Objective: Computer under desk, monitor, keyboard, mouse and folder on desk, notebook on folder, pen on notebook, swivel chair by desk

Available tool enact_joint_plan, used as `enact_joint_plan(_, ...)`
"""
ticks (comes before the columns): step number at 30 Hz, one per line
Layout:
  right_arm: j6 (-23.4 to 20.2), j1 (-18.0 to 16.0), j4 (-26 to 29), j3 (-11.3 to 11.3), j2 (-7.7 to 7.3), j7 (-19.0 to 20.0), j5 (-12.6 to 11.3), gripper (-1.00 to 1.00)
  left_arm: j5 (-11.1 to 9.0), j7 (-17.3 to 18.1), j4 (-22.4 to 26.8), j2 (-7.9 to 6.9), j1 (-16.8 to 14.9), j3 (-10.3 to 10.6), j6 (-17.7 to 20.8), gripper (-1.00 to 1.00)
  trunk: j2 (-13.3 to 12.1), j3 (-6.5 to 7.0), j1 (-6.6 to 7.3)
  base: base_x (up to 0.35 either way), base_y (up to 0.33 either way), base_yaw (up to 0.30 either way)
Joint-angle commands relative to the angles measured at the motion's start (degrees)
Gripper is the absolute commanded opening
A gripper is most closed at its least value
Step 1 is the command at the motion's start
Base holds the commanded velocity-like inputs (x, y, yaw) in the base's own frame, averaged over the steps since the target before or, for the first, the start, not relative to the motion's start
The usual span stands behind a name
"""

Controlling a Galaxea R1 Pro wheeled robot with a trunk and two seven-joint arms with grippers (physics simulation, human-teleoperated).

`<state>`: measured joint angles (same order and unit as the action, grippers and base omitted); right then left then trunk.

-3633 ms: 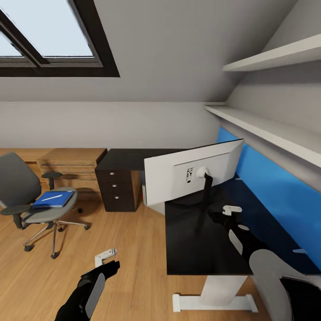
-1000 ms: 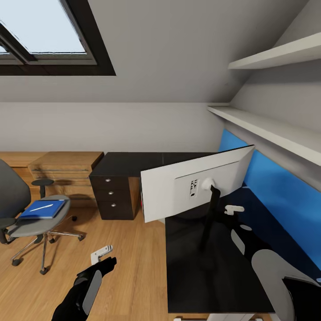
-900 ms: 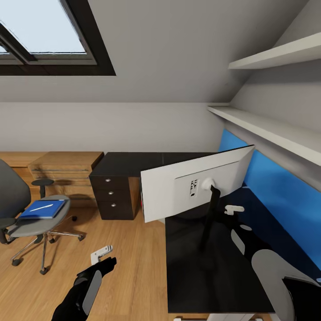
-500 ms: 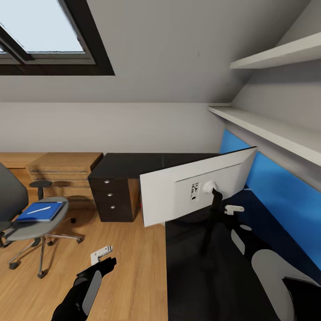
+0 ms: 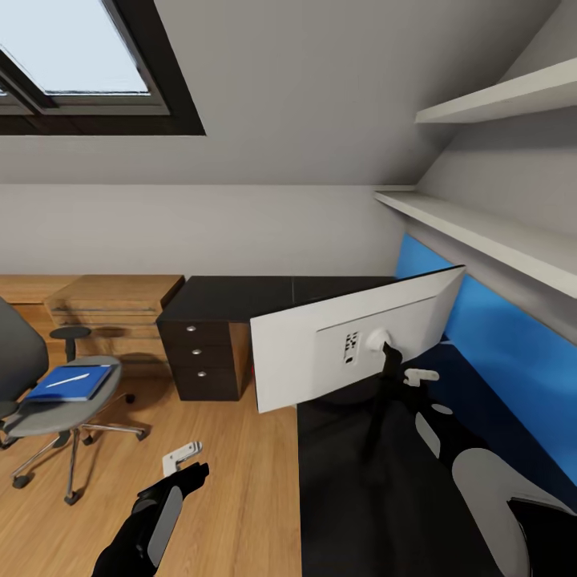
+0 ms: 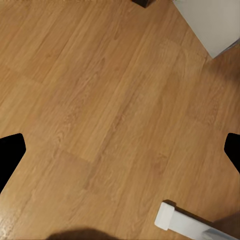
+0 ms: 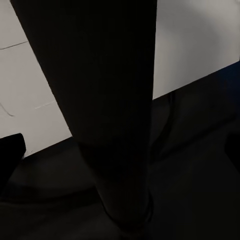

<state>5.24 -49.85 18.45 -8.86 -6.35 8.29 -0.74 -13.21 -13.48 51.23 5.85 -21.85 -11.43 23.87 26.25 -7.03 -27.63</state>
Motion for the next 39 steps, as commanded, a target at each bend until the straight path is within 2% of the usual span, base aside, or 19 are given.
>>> enact_joint_plan(1, 0.19, -0.07, -0.08, -0.46, 0.02, 0.49, -0.08, 1.00, -0.60, -0.32, 0.10, 0.04, -0.04, -0.08, 0.26, 1.00, 0.11, -0.12, -0.04, 0.048, 0.000, 0.000)
enact_joint_plan(39, 0.21, -0.07, -0.08, -0.46, -0.06, 0.57, -0.05, 1.00, -0.68, -0.32, 0.10, 0.03, -0.04, -0.08, 0.32, 1.00, 0.11, -0.12, -0.04, 0.028, 0.000, 0.000)
